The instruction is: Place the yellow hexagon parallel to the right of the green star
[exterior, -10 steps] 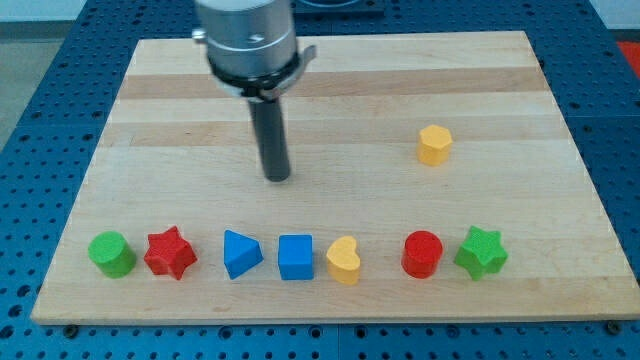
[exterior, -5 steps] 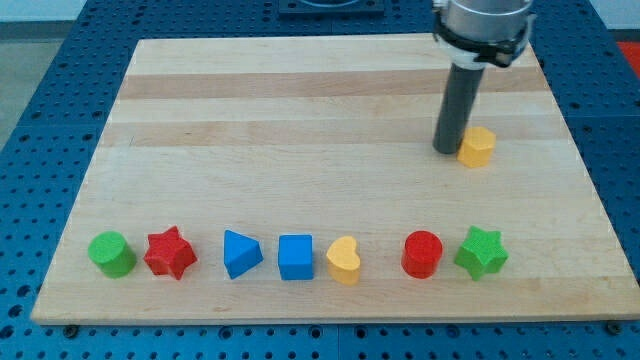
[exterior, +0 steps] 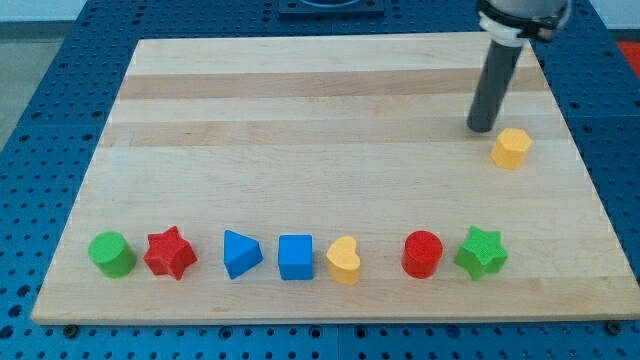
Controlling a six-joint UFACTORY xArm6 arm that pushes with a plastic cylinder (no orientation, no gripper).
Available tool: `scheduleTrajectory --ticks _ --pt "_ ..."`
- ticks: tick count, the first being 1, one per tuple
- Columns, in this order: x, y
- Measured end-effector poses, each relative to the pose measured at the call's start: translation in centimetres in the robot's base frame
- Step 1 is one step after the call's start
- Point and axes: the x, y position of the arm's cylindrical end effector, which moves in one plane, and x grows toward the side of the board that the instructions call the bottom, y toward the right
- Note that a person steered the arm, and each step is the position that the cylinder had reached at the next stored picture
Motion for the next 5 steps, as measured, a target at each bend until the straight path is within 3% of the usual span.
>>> scheduleTrajectory --ticks 2,5 --pt "1.3 4.2" --pt "2.1 2.4"
